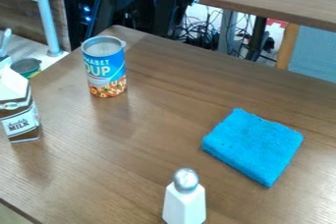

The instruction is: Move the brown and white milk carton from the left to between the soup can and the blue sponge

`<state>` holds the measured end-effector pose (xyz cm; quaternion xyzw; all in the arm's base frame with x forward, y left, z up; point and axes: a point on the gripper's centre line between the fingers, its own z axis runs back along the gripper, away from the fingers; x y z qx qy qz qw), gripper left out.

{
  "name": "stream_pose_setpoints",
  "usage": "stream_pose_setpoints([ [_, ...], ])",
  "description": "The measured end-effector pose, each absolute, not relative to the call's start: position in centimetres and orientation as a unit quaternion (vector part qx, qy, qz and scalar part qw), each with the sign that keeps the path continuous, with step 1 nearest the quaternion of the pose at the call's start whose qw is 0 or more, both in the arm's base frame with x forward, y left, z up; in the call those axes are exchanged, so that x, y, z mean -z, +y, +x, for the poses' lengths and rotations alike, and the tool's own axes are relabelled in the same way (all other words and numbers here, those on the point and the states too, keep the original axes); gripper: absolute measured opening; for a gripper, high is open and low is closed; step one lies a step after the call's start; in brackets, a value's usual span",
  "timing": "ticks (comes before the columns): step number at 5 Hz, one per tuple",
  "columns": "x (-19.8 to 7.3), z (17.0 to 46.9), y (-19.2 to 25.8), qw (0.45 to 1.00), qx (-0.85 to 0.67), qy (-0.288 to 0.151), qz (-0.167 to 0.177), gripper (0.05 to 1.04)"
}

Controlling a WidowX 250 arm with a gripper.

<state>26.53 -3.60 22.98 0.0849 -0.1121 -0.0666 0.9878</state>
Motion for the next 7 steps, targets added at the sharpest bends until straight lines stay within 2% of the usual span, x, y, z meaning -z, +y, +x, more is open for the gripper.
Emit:
stream_pose_setpoints([
  [1, -22.1, 26.5, -3.6, 0.989, 0.068, -0.098, 0.087, 1.001],
  [2, -20.5, 26.5, -0.2, 0.991, 0.032, -0.088, 0.097, 1.001],
  [3, -19.9, 26.3, 4.4, 0.994, -0.009, -0.081, 0.073, 1.001],
  [6, -19.9, 26.2, 4.7, 0.994, -0.015, -0.082, 0.069, 1.001],
  [7, -19.6, 26.0, 7.7, 0.991, -0.047, -0.091, 0.088, 1.001],
])
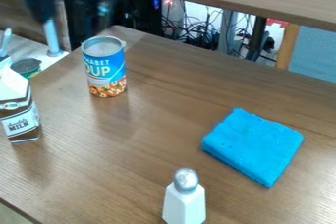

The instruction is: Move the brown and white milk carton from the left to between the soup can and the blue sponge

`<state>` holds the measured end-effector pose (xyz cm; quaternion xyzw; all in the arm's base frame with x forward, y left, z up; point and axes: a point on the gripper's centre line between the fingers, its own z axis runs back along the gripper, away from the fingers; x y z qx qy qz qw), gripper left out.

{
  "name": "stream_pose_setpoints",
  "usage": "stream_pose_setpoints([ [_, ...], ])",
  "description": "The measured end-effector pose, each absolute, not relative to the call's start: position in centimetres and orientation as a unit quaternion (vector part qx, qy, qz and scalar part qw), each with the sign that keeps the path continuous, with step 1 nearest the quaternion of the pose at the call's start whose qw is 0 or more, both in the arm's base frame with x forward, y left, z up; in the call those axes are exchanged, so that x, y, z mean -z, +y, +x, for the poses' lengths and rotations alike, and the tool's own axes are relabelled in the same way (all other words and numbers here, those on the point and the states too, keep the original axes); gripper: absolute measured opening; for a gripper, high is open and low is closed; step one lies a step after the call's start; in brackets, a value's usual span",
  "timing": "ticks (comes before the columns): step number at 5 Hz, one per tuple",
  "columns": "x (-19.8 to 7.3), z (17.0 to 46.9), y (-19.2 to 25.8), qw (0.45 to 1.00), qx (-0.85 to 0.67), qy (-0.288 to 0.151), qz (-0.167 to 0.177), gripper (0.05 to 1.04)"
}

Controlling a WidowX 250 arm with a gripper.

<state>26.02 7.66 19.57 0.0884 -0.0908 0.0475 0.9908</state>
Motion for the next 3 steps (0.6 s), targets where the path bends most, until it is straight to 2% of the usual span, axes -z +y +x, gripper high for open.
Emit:
stream_pose_setpoints([
  [1, -19.1, 25.6, 10.4, 0.987, -0.089, -0.082, 0.104, 1.001],
  [2, -18.9, 25.0, 13.0, 0.98, -0.129, -0.092, 0.122, 1.001],
  [3, -17.8, 24.0, 15.3, 0.977, -0.157, -0.091, 0.116, 1.001],
])
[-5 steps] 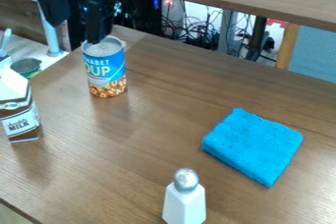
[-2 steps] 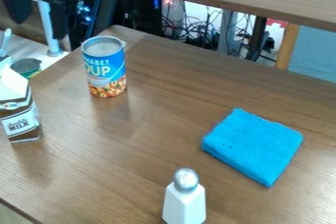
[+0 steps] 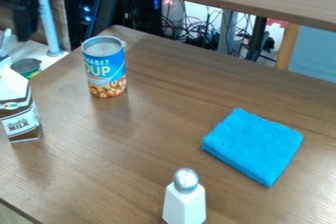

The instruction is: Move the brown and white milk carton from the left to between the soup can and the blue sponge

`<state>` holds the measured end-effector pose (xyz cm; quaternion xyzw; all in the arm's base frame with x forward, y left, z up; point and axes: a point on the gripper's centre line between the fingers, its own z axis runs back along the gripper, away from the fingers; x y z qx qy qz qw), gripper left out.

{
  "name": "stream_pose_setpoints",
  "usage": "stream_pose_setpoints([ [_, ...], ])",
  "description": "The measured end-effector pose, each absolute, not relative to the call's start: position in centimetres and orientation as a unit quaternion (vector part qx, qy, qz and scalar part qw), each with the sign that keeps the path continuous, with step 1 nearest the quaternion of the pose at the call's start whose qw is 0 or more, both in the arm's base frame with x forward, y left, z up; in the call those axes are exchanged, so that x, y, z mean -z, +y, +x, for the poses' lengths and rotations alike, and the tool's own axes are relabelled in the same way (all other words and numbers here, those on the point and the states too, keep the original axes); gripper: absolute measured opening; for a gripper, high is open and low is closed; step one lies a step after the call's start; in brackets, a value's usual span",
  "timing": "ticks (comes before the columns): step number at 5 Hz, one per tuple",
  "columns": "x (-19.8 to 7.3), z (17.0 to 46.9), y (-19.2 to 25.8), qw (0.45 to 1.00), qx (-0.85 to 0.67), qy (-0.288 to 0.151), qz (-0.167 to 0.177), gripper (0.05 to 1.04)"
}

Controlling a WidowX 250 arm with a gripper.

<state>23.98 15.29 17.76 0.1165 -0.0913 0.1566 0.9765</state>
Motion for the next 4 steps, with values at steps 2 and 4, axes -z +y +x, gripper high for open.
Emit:
stream_pose_setpoints([
  [2, -13.7, 22.4, 17.7, 0.973, -0.197, -0.071, 0.101, 1.001],
  [4, -11.4, 21.8, 17.8, 0.965, -0.241, -0.076, 0.063, 1.001],
])
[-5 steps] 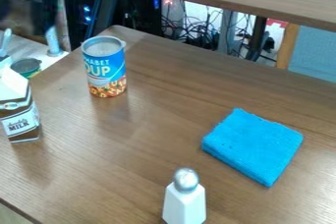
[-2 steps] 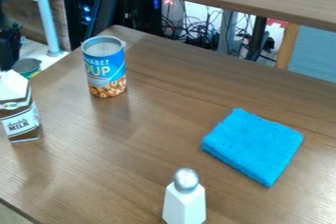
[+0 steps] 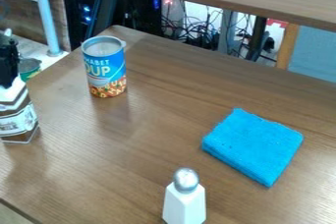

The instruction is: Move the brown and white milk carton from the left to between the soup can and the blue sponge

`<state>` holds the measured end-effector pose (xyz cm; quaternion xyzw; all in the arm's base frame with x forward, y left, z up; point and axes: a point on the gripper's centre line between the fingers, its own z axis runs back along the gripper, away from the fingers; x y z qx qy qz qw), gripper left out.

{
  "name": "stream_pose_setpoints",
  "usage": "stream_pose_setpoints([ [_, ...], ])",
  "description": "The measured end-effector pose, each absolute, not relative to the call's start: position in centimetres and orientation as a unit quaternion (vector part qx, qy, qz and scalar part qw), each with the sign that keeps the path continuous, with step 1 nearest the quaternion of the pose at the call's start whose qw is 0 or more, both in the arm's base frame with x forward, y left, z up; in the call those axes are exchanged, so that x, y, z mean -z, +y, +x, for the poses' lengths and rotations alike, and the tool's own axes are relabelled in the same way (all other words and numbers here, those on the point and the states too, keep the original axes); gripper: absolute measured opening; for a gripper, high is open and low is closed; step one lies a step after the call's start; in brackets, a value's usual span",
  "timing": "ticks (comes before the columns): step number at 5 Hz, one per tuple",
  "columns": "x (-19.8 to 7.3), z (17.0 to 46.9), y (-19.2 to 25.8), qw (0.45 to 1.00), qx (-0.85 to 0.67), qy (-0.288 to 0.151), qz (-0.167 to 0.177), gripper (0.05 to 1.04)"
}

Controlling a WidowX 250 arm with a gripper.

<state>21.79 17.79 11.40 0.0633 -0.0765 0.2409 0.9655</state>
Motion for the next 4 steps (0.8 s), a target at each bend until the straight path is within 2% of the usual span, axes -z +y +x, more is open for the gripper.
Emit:
stream_pose_setpoints([
  [2, -8.9, 21.1, 18.5, 0.962, -0.261, -0.042, 0.066, 1.001],
  [3, -8.7, 21.1, 18.8, 0.963, -0.258, -0.035, 0.073, 0.95],
  [4, -8.6, 21.2, 19.0, 0.961, -0.262, -0.034, 0.076, 0.844],
])
